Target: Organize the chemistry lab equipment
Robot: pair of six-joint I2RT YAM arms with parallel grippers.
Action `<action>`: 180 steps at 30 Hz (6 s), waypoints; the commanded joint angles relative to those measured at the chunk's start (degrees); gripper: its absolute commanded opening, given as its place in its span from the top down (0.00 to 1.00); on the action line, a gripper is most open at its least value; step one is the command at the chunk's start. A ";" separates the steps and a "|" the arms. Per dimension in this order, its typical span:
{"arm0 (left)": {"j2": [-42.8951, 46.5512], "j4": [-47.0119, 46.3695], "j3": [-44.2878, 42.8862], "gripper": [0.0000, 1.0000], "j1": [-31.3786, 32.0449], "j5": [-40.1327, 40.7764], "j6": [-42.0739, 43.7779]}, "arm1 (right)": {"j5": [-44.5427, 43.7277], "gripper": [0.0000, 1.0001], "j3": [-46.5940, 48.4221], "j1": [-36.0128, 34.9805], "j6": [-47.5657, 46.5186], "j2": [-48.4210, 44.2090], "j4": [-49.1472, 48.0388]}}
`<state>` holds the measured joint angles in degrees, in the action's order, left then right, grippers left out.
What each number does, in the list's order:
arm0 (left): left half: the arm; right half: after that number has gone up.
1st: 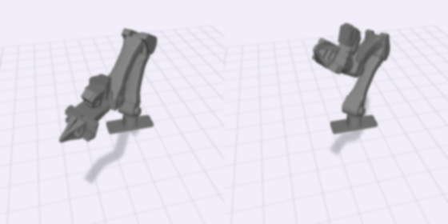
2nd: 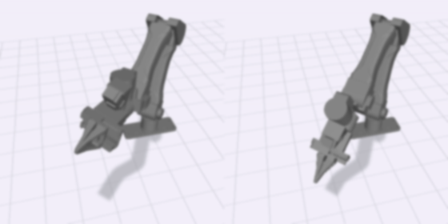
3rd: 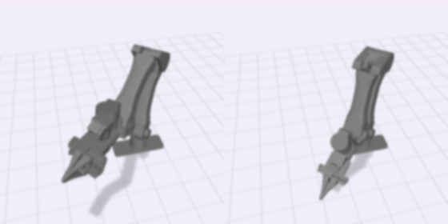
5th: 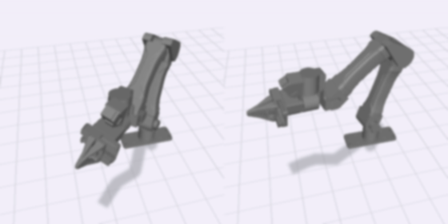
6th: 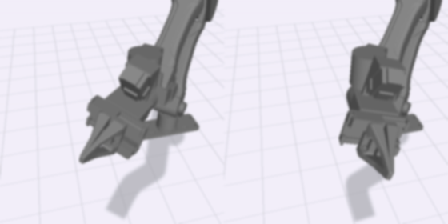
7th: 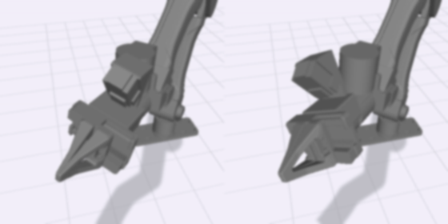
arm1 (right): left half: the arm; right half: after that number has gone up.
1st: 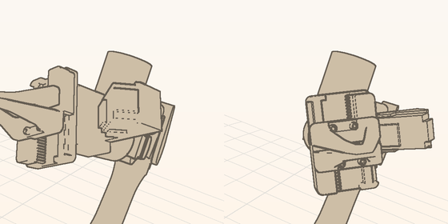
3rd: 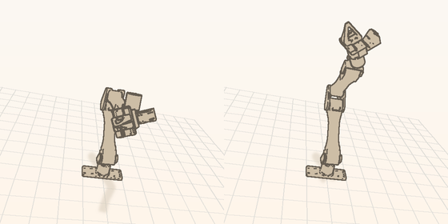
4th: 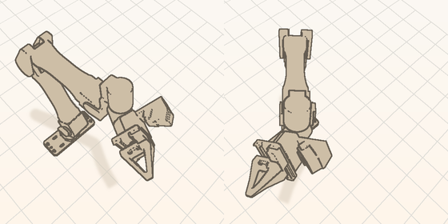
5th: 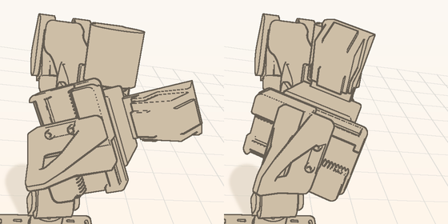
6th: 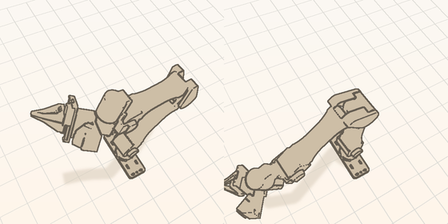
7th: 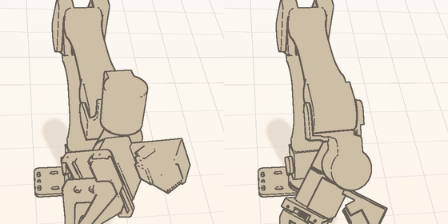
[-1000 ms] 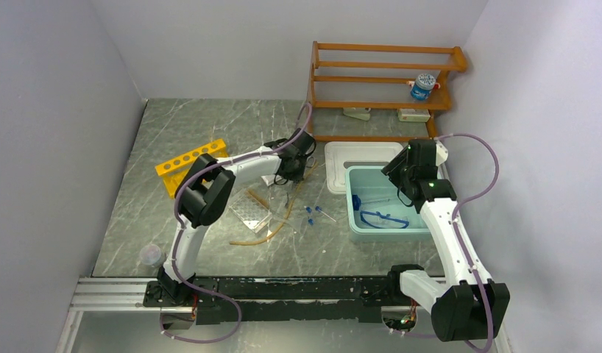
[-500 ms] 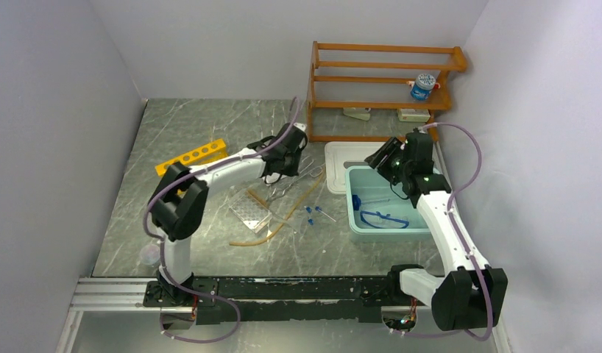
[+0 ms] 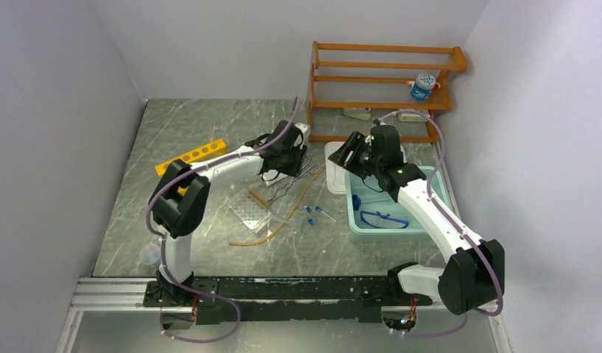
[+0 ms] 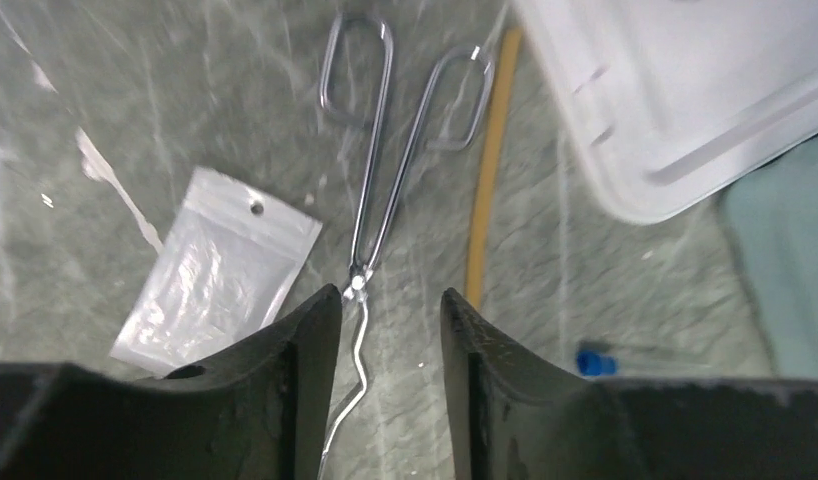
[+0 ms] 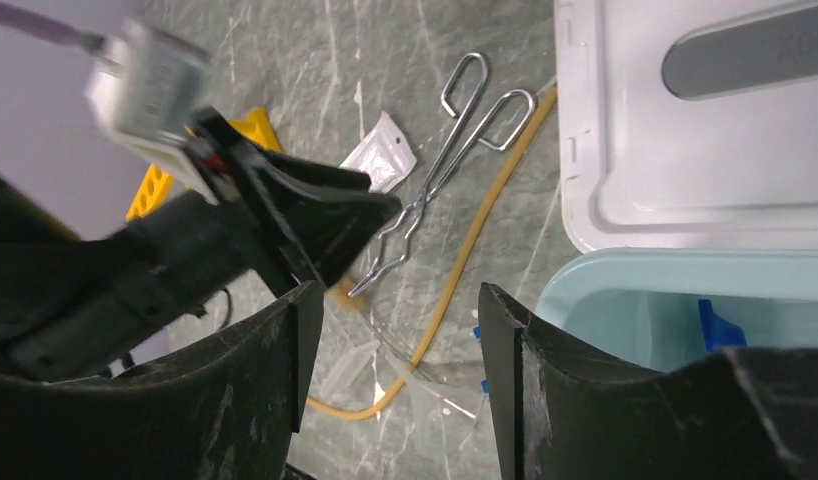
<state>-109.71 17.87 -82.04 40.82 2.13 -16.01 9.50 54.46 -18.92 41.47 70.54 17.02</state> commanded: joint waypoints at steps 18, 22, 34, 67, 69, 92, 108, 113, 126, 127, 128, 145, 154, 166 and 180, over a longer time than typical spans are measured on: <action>-7.15 11.88 1.72 0.47 -0.42 1.02 9.50 | -8.75 0.39 5.20 -4.53 1.60 4.15 2.65; -3.89 12.81 2.96 0.38 -0.48 0.61 8.57 | -9.38 0.39 6.32 -5.94 1.17 5.46 2.92; 1.20 17.76 9.55 0.52 -0.48 1.61 6.10 | -11.06 0.40 6.11 -7.38 1.92 6.63 2.41; 10.73 17.71 8.70 0.95 -4.22 -17.97 -2.48 | -11.31 0.40 4.89 -15.34 12.31 12.27 0.36; 11.68 17.03 9.86 0.95 -4.89 -18.42 -2.97 | -12.49 0.41 5.02 -16.20 14.44 13.23 0.84; 13.21 13.56 13.97 0.95 -8.72 -23.35 -7.05 | -24.92 0.49 18.68 -21.80 33.37 38.75 3.87; 15.98 14.82 11.74 0.82 -11.24 -25.21 -6.69 | -22.68 1.00 19.98 -21.16 29.74 35.68 -8.84; 19.70 14.45 7.73 0.44 -12.29 -28.41 -7.20 | -27.14 1.00 20.42 -20.37 25.61 26.90 -7.47; 26.92 10.60 6.82 0.21 -12.78 -33.21 -5.49 | -46.94 1.00 12.20 -11.61 22.15 -1.64 14.25; 27.18 10.09 7.34 0.21 -12.78 -34.25 -5.07 | -47.50 1.00 10.85 -10.17 22.58 -3.59 15.93; 27.40 9.41 7.96 0.21 -12.79 -35.42 -4.63 | -47.78 1.00 9.34 -8.72 22.66 -5.55 17.12; 22.92 11.79 9.12 0.25 -12.70 -31.16 -0.88 | -40.18 1.00 -6.37 9.12 31.00 -9.21 22.71; 18.85 11.44 8.20 0.28 -12.69 -28.94 0.18 | -39.73 1.00 -7.79 12.45 34.28 -2.26 21.75; 11.39 8.92 5.49 0.30 -12.74 -29.04 -0.12 | -34.69 1.00 -9.93 15.75 37.85 6.60 17.63; 10.00 11.22 4.23 0.31 -12.70 -27.33 2.05 | -33.74 0.63 -7.21 15.75 38.03 12.66 15.67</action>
<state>-100.51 28.95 -76.36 28.42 -26.22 -15.35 -23.11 45.23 -3.60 78.72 82.83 32.58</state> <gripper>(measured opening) 0.695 0.316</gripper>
